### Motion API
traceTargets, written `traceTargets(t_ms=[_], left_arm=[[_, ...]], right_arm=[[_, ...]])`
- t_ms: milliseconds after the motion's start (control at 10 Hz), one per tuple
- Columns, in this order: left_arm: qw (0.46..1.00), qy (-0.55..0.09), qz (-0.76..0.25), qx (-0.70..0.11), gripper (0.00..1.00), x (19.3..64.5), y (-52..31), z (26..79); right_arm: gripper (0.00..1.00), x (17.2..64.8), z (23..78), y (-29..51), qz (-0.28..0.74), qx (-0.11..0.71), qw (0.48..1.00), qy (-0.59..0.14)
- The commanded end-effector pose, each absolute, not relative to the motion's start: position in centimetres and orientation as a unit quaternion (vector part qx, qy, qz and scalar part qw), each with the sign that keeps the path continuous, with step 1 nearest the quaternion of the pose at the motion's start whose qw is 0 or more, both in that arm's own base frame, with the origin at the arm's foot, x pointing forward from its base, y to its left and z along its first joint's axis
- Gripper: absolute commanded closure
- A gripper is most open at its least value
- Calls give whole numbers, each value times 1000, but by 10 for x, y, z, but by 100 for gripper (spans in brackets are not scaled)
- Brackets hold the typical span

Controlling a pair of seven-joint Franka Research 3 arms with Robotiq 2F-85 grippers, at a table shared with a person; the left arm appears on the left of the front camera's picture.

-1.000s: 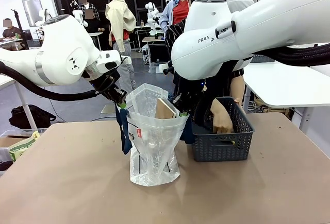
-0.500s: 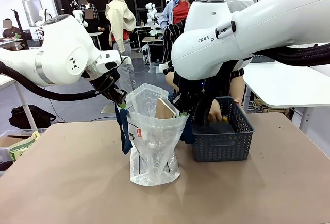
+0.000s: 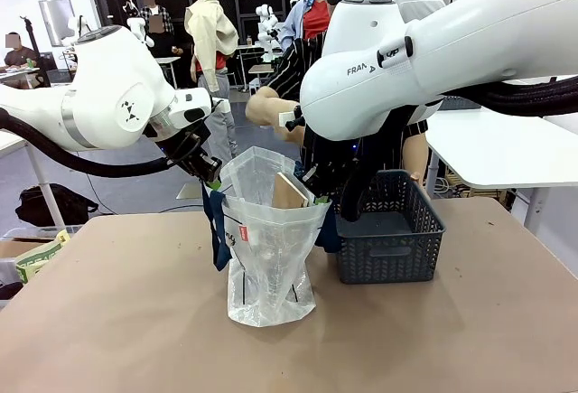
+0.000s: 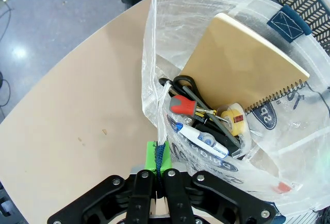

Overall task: Transfer purchased items from the store into the shopping bag.
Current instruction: Move the Reusable shopping bag to the right side of the table.

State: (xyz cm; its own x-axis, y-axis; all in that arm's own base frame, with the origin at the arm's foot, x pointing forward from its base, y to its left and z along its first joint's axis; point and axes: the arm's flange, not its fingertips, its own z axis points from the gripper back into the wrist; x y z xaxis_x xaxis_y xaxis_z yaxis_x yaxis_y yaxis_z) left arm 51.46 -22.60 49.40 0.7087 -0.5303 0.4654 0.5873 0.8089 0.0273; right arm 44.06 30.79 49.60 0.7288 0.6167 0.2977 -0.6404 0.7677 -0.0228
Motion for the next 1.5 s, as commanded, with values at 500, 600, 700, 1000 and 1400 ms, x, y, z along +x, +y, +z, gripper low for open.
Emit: traceTargets(t_ms=[500, 600, 700, 1000, 1400], left_arm=[[921, -237, -302, -61, 100, 516, -224, 495], [921, -237, -302, -61, 100, 516, -224, 495], [921, -237, -302, -61, 100, 516, -224, 495], [921, -237, -302, -61, 100, 516, -224, 495], [921, -237, -302, -61, 100, 516, -224, 495]], right_arm=[[100, 438, 496, 305, 337, 44, 929, -149], [100, 438, 496, 305, 337, 44, 929, -149], [100, 438, 496, 305, 337, 44, 929, -149], [100, 438, 496, 305, 337, 44, 929, -149], [100, 438, 496, 305, 337, 44, 929, -149]])
